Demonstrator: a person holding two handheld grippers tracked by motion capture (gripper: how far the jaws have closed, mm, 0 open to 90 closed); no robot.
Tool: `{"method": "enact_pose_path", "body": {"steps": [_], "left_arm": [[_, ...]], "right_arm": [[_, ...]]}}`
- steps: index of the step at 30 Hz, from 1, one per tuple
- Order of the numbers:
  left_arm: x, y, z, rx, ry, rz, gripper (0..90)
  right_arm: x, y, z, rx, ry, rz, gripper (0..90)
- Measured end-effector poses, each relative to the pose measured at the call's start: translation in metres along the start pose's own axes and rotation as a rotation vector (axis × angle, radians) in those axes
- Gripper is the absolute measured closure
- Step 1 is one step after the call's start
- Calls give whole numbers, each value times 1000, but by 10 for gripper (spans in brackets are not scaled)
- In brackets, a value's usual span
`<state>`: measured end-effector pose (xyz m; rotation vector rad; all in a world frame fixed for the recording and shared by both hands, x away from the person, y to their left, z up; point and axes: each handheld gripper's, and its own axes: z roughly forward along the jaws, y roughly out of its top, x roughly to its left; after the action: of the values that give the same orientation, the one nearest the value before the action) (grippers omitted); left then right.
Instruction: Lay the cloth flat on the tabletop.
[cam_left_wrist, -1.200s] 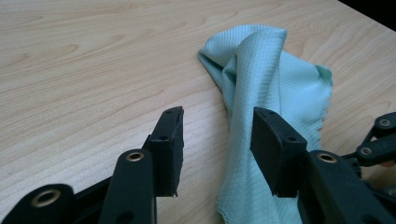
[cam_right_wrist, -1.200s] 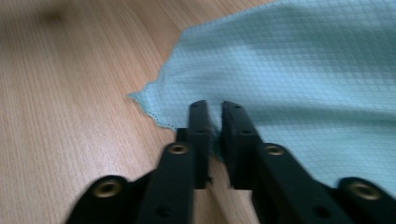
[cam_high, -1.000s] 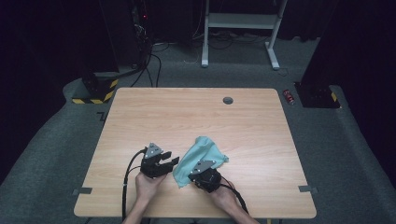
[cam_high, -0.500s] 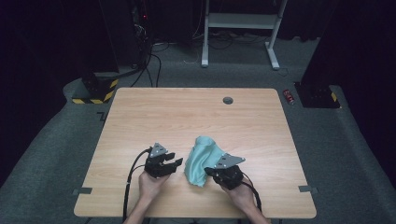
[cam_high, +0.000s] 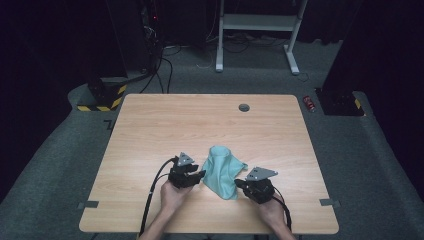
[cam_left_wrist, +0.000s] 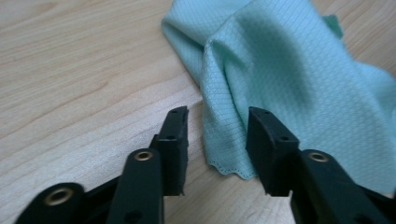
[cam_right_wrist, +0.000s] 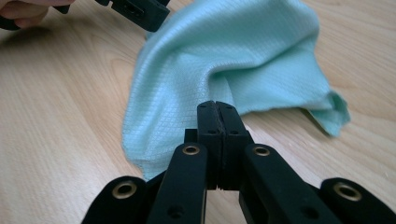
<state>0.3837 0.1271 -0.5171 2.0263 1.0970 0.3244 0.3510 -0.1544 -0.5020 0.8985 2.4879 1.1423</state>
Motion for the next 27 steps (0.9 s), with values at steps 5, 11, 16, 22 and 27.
{"method": "enact_pose_path", "body": {"steps": [5, 11, 16, 22, 27], "left_arm": [[2, -1, 4, 25, -19, 14, 846], [0, 7, -4, 29, -20, 31, 890], [1, 9, -17, 30, 4, 18, 890], [1, 7, -32, 35, 33, -22, 886], [-1, 6, -34, 72, 40, -36, 877]], "right_arm": [[-7, -7, 0, -5, -9, 44, 898], [-10, -6, -3, 19, -18, 40, 900], [-16, -5, -6, 26, -7, 27, 900], [-20, -9, -3, 61, 13, 4, 900], [-25, -7, -6, 98, 6, -4, 900]]}}
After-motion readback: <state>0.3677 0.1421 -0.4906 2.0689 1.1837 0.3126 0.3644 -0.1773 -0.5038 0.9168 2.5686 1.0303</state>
